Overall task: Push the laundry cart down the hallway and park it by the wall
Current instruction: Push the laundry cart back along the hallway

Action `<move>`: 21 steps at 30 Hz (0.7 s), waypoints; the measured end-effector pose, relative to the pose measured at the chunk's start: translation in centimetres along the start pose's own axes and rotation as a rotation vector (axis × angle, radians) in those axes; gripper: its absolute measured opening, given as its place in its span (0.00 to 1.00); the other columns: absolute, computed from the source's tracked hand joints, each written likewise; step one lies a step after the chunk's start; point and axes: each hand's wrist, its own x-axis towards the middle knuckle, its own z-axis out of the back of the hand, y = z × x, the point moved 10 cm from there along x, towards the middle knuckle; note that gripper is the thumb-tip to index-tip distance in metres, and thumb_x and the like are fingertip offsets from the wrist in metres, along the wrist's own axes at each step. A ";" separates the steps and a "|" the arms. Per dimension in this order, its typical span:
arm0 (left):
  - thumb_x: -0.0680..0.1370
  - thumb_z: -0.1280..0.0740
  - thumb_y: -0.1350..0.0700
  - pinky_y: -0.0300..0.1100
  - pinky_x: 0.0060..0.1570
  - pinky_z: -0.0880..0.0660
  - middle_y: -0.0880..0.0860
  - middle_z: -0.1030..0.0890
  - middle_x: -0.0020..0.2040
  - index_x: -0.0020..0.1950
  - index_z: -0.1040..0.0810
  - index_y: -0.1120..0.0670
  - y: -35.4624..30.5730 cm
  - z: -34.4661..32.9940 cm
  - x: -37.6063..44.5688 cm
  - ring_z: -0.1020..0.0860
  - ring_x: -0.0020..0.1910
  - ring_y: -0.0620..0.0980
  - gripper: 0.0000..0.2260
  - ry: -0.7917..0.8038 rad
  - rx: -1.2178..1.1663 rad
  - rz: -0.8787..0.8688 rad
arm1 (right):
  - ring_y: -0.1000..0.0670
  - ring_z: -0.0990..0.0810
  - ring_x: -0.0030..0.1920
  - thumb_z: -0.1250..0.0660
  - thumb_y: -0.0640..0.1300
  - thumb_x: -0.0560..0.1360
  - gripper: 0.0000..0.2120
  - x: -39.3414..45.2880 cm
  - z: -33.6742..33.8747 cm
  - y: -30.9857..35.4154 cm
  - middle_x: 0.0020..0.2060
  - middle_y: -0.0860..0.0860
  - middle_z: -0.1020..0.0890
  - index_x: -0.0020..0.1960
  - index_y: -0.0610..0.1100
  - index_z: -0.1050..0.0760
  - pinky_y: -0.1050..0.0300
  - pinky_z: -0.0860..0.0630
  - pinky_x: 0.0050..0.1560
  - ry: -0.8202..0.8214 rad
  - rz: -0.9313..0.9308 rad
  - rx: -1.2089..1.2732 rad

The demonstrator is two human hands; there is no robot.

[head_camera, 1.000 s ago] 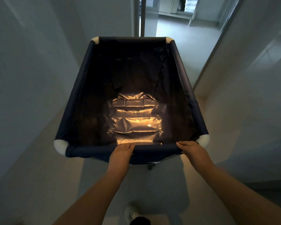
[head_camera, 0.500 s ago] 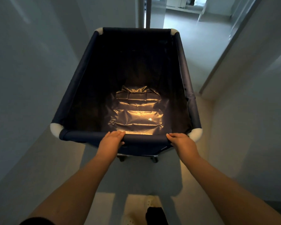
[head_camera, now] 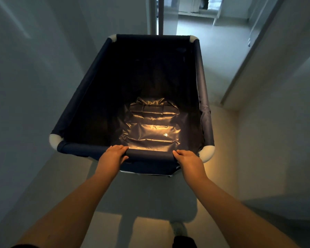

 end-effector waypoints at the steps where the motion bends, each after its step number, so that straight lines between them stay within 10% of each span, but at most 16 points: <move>1: 0.79 0.37 0.52 0.46 0.62 0.32 0.55 0.25 0.64 0.69 0.33 0.54 0.3 -0.2 -0.5 0.27 0.61 0.55 0.20 0.011 0.007 -0.018 | 0.44 0.32 0.67 0.34 0.34 0.72 0.32 -0.6 0.0 0.6 0.69 0.45 0.30 0.72 0.46 0.41 0.54 0.31 0.65 0.003 -0.010 -0.001; 21: 0.75 0.31 0.59 0.52 0.59 0.29 0.59 0.21 0.59 0.64 0.25 0.59 13.6 0.3 -23.0 0.24 0.58 0.60 0.17 -0.093 -0.097 -0.131 | 0.43 0.34 0.68 0.41 0.35 0.77 0.27 -16.5 -10.0 21.5 0.71 0.44 0.34 0.73 0.43 0.45 0.51 0.30 0.63 0.089 -0.038 0.010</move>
